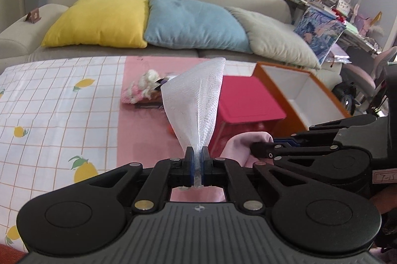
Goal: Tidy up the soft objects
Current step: 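Carry the pink cloth and mesh bag into the orange box and open both grippers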
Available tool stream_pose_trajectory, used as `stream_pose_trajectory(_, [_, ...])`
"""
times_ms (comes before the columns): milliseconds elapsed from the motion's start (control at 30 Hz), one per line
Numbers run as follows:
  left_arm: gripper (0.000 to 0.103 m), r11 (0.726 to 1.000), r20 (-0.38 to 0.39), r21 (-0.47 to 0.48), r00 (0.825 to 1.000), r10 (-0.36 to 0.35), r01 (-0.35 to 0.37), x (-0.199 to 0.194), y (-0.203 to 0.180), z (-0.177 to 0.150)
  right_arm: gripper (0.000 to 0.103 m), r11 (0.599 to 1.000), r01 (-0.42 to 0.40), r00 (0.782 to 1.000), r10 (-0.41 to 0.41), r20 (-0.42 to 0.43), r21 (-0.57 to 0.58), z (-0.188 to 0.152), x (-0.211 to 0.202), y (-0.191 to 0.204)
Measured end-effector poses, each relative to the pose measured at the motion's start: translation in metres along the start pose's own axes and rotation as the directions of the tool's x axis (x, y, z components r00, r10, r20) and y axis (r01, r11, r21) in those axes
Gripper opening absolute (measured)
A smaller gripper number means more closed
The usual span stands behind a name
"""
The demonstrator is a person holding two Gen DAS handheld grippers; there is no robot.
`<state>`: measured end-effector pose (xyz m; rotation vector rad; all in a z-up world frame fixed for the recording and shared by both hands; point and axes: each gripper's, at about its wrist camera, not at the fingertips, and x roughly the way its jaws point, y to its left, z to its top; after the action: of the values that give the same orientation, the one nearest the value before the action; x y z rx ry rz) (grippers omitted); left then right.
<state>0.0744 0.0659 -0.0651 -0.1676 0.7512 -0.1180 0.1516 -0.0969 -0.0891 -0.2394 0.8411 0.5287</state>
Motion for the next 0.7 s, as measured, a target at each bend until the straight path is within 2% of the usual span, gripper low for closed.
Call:
stream_pose_trajectory(200, [0.004, 0.996, 0.033, 0.033, 0.996, -0.085, 0.084, -0.01, -0.033, 0.019, 0.006, 0.992, 0.06, 0.991, -0.073, 0.112, 0.115, -0.003, -0.044, -0.042])
stream_pose_trajectory(333, [0.004, 0.985, 0.021, 0.088, 0.988, -0.153, 0.151, -0.002, -0.067, 0.038, 0.007, 0.969, 0.126, 0.976, -0.159, 0.149, 0.213, -0.008, -0.068, -0.079])
stream_pose_trajectory(433, [0.005, 0.971, -0.016, 0.145, 0.981, -0.191, 0.191, 0.013, -0.098, 0.051, 0.007, 0.947, 0.186, 0.963, -0.229, 0.143, 0.26, -0.012, -0.075, -0.105])
stream_pose_trajectory(500, [0.004, 0.957, -0.05, 0.161, 0.97, -0.236, 0.241, 0.025, -0.117, 0.059, 0.007, 0.933, 0.214, 0.957, -0.26, 0.131, 0.291, -0.015, -0.077, -0.123])
stream_pose_trajectory(700, [0.004, 0.93, -0.153, 0.155, 0.938, -0.311, 0.334, 0.071, -0.156, 0.077, 0.007, 0.907, 0.222, 0.954, -0.278, 0.114, 0.358, -0.016, -0.07, -0.161])
